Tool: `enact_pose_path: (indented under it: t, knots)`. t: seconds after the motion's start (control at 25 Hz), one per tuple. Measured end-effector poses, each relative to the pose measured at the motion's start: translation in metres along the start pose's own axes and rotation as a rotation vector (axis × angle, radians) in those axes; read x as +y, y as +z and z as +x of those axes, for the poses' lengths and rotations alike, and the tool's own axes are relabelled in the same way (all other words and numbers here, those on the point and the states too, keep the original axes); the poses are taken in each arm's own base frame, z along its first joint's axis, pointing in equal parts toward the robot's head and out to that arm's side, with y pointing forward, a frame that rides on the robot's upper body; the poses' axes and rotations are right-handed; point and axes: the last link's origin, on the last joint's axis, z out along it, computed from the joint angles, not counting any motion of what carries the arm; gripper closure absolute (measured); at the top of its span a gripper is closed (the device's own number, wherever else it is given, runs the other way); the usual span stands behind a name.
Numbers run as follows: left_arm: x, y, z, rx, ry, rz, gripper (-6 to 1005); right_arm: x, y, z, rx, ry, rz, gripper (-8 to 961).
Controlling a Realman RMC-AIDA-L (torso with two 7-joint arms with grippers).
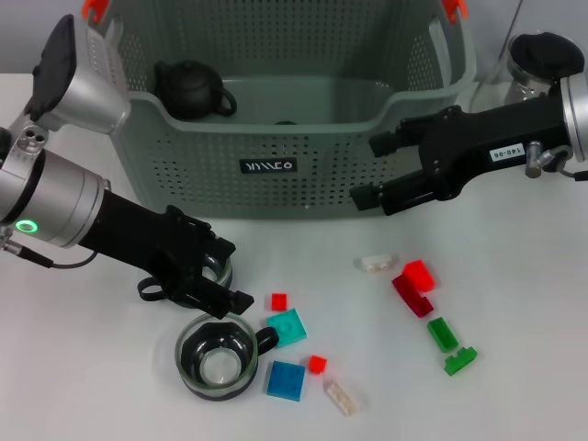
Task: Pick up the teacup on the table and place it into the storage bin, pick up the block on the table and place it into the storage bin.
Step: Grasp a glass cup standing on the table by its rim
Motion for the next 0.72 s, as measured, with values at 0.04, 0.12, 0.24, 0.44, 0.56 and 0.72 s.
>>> enact_pose_path:
  t: [0.04,0.12,0.24,0.44,0.56,0.72]
  knots:
    - [0.0,0.0,0.0,0.0,-0.001,0.003,171,0.0,0.0,0.0,0.0,-0.001,0.0,3]
    - [-0.001,-0.001,-0.002,0.0,-0.002,0.008,171,0.0,0.0,-0.001,0.001,-0.003,0.0,3]
    - [-0.002,-0.001,-0.004,-0.002,-0.005,0.01,171,0.0,0.0,-0.001,0.003,-0.005,0.0,4]
    - [-0.003,-0.004,-0.01,0.004,-0.02,0.02,171,0.0,0.0,0.0,0.007,-0.005,-0.001,4]
    - [-0.002,-0.004,-0.015,0.004,-0.023,0.022,171,0.0,0.001,0.0,0.01,-0.007,-0.002,3]
    - [-0.003,-0.007,-0.022,0.024,-0.038,0.035,171,0.001,0.001,0.0,0.013,-0.008,-0.004,3]
